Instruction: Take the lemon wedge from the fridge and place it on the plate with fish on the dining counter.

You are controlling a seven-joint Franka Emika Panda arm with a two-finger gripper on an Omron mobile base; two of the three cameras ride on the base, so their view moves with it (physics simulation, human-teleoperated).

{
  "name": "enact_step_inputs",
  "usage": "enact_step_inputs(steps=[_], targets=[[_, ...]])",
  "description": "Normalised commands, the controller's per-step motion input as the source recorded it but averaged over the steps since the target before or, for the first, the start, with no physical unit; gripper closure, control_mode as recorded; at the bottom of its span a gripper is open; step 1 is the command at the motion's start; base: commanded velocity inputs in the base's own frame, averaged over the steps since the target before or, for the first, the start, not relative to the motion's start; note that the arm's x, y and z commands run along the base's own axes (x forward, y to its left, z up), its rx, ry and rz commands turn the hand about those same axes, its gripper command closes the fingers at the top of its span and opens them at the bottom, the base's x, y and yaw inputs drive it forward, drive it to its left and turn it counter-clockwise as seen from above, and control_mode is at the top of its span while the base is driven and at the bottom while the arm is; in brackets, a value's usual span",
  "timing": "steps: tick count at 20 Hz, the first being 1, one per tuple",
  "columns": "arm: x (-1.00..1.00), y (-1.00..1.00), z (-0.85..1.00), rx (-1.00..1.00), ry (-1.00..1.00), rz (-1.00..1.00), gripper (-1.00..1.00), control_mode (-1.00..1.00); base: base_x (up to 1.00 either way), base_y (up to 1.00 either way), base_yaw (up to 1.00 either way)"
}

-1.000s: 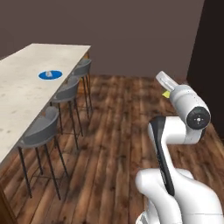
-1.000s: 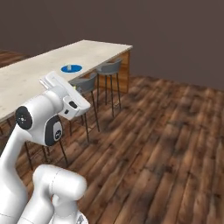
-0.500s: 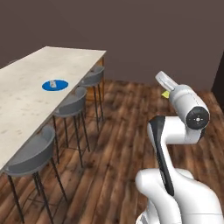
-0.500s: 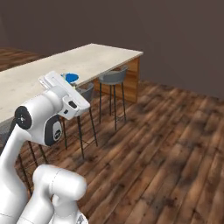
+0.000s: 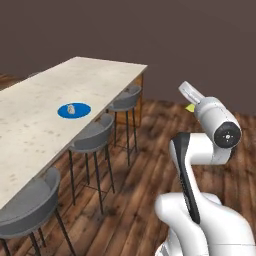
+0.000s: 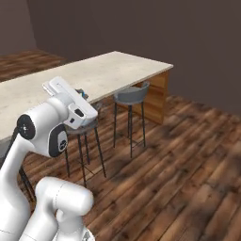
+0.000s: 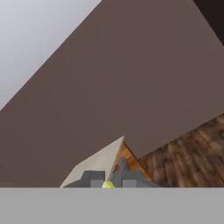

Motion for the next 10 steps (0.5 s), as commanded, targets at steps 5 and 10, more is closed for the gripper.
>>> enact_step_inputs(steps=[5, 10], targets=[[0.00, 0.00, 0.00, 0.00, 0.00, 0.00, 1.00, 1.00, 1.00, 0.00, 0.34], [0.00, 0.00, 0.00, 0.00, 0.00, 0.00, 1.00, 1.00, 1.00, 0.00, 0.35]])
